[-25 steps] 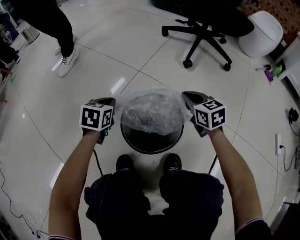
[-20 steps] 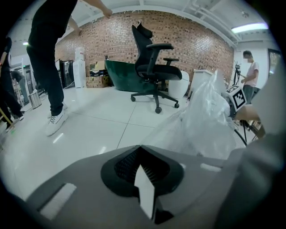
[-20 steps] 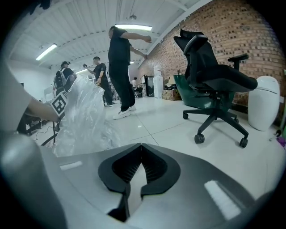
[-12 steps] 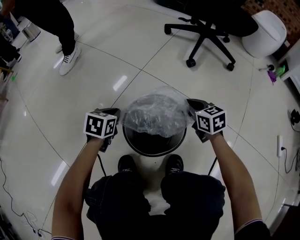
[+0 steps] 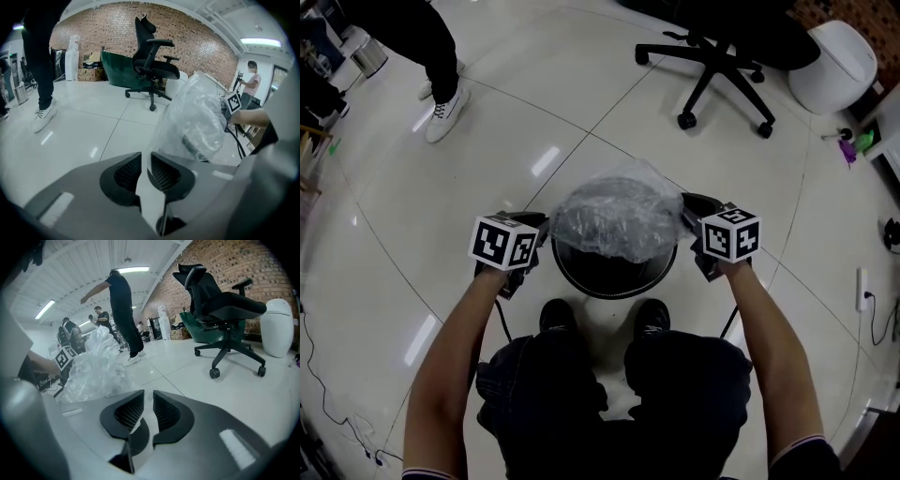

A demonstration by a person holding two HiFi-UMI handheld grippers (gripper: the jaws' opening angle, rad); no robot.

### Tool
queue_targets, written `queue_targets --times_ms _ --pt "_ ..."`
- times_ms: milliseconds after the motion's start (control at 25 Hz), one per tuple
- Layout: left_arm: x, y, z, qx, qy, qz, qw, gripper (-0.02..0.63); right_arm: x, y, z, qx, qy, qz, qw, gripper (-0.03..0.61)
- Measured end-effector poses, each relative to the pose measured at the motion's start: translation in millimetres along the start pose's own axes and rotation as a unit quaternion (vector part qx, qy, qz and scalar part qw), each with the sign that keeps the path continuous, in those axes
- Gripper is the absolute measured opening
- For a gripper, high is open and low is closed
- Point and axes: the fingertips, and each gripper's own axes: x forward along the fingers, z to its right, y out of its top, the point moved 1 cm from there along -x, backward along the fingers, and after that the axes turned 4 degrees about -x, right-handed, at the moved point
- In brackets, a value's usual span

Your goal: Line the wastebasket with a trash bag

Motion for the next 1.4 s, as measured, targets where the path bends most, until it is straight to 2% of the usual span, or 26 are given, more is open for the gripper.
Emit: queue_targets --times_ms 200,320,600,800,1040,1320,1360,1400 --pt "-22.9 9.0 -0.1 0.010 0.008 0.012 0.9998 0.101 -29.6 15.8 10.1 0.051 -0.001 0.040 0.998 0.084" --pt "-38.4 15.2 5.3 0.021 0.008 0.020 0.9996 0.112 -46.2 23.1 7.8 0.043 -0.008 0.049 0.998 0.091" --pt "-63.0 48.3 23.4 0.042 0.004 0.068 0.9968 0.112 -71.0 44.0 -3.1 0.049 0.004 0.074 0.996 0.117" --pt "-69.3 80.7 40.7 0.073 0.008 0.099 0.9923 0.112 -86.5 56.2 -5.7 0.040 0.006 0.081 0.996 0.117" --pt "-54.6 100.2 63.1 0.125 0.000 0.089 0.9882 0.141 -92.9 63.6 -12.0 0.019 0.003 0.077 0.997 0.117" --pt "-36.5 120.1 70.1 0.147 0.005 0.091 0.9850 0.144 -105.0 66.3 -14.0 0.001 0.011 0.066 0.998 0.117" --pt "-34.6 121.2 72.0 0.152 0.004 0.088 0.9845 0.142 -105.9 65.7 -13.3 0.001 0.012 0.063 0.998 0.117" --pt "-33.2 121.3 74.0 0.157 0.004 0.086 0.9839 0.108 -106.6 64.6 -12.4 0.002 0.012 0.061 0.998 0.117"
